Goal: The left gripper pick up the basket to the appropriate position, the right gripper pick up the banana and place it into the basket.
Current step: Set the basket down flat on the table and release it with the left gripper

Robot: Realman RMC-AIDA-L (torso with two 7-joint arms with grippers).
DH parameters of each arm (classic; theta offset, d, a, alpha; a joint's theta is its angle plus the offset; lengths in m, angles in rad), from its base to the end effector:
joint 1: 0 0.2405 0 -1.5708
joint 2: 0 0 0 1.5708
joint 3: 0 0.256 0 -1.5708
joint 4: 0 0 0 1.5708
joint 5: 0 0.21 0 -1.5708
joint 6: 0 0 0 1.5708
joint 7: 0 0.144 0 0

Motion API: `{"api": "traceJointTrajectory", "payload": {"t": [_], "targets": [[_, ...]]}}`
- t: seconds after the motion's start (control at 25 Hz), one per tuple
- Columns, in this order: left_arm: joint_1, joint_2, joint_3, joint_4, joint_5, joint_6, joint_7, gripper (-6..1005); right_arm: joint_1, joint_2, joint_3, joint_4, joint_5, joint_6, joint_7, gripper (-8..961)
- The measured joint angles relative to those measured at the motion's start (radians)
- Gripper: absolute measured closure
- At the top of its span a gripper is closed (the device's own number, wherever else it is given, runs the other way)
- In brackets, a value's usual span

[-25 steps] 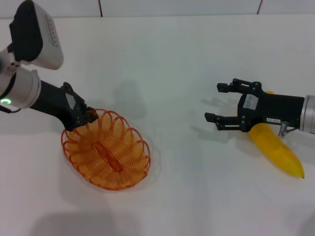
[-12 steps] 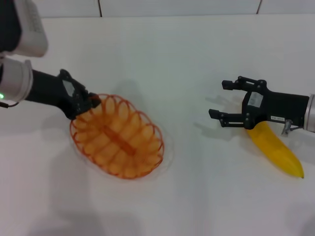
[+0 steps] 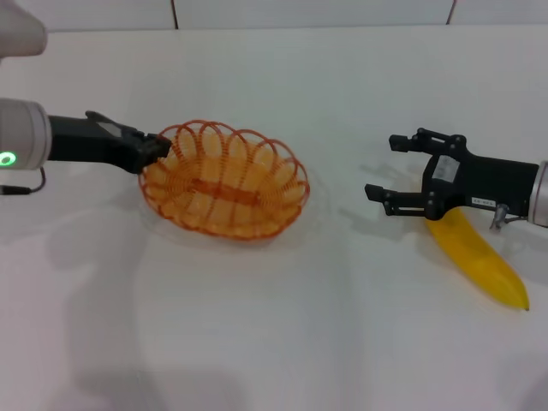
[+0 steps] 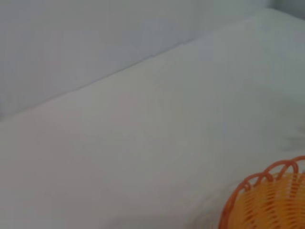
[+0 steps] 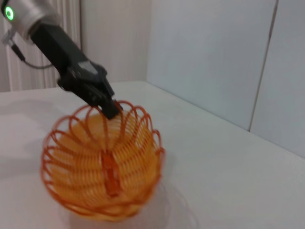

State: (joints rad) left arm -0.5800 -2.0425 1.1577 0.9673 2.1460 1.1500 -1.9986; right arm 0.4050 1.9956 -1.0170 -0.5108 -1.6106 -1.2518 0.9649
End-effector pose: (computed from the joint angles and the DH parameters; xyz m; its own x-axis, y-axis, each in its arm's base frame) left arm -0.2225 0.3966 0.0028 0.8438 0.4896 0.2198 0.5362 -0.7513 -0.3847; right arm 0.3144 0.3240 -0.0062 0.9008 -0.1473 -0.4085 -0.3369 -0.8308 -0.4431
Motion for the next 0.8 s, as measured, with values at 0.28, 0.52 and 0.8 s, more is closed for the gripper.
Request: {"api": "traceJointTrajectory", "payload": {"t": [0.28, 0.52, 0.8], "targets": [[-0.077, 0.003, -0.005, -0.18, -0.104, -0.088, -0.076, 932, 0.004, 0.009, 0.0, 0.0, 0.0, 0.011, 0.0, 98], [-0.106, 0.008, 0.002, -0.192, -0.061, -0.079, -0.188, 935, 0.005, 0.009, 0.0, 0.0, 0.0, 0.011, 0.0, 99], [-0.116, 0.008, -0.001, -0.232, 0.007, -0.083, -0.212, 934, 0.006, 0.012, 0.0, 0.0, 0.0, 0.011, 0.0, 100]]}}
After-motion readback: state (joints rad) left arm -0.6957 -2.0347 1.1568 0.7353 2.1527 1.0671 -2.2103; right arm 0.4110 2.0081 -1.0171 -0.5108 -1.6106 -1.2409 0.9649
